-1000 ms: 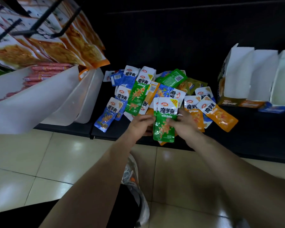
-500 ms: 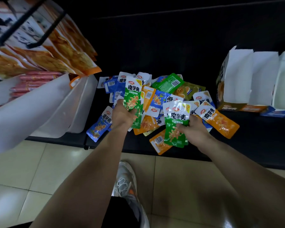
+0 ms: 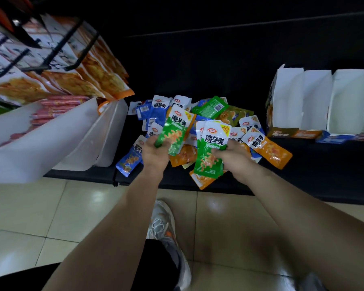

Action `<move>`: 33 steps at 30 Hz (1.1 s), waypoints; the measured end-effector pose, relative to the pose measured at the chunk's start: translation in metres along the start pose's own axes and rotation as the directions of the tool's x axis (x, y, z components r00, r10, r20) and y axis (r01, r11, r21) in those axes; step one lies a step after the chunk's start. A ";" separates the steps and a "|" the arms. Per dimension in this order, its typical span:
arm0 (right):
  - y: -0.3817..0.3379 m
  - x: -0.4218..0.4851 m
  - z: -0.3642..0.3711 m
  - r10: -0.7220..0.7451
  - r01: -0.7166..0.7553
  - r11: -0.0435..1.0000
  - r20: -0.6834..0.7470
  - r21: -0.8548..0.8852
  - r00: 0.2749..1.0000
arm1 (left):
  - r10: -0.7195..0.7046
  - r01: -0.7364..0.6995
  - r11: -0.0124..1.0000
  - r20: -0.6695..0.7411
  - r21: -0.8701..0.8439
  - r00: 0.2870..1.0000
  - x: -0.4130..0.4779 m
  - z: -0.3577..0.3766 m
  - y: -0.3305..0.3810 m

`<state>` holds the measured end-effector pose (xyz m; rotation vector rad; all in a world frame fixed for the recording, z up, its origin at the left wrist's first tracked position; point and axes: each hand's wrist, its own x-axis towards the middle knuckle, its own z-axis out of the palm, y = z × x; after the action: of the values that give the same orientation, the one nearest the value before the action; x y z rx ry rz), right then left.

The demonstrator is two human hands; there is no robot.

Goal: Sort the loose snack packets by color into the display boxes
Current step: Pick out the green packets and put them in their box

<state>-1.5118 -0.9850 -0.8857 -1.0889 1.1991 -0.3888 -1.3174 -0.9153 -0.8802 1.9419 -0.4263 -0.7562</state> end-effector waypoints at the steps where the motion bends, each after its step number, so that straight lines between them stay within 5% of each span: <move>1: 0.000 0.000 0.000 0.011 -0.011 0.999 0.000 0.031 1.000 | -0.049 0.053 0.997 0.068 -0.060 0.996 -0.006 0.007 -0.002; 6: 0.007 0.001 -0.005 0.043 -0.036 0.988 -0.042 0.149 0.998 | -0.127 0.181 0.976 0.359 -0.121 0.925 -0.031 0.025 -0.009; 14: 0.027 0.007 -0.019 0.093 -0.067 0.948 -0.070 0.311 0.993 | -0.199 0.212 0.977 0.278 -0.018 0.940 -0.032 0.034 -0.026; 22: 0.029 0.009 -0.010 0.059 -0.033 0.959 -0.085 0.282 0.995 | -0.216 0.208 0.975 0.590 0.083 0.778 -0.050 0.038 -0.028; 25: 0.034 0.009 -0.011 0.048 -0.024 0.976 -0.104 0.217 0.993 | -0.066 -0.095 0.929 0.412 0.359 0.909 -0.032 0.027 -0.032; 27: 0.037 0.009 -0.013 0.053 -0.041 0.991 -0.087 0.129 0.995 | 0.114 -0.204 0.744 0.181 0.636 0.977 -0.014 0.012 -0.042; 29: 0.040 0.008 -0.016 0.071 -0.065 0.994 -0.064 0.087 0.995 | 0.126 -0.142 0.609 0.082 0.781 0.989 -0.001 -0.002 -0.056; 33: 0.042 0.011 -0.023 0.114 -0.112 0.993 -0.063 0.037 0.991 | 0.063 -0.072 0.538 0.046 0.840 0.997 0.006 -0.008 -0.072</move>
<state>-1.5396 -0.9837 -0.9263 -0.9812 1.3015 -0.3580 -1.3098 -0.8799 -0.9431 2.8063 -1.0194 -0.5273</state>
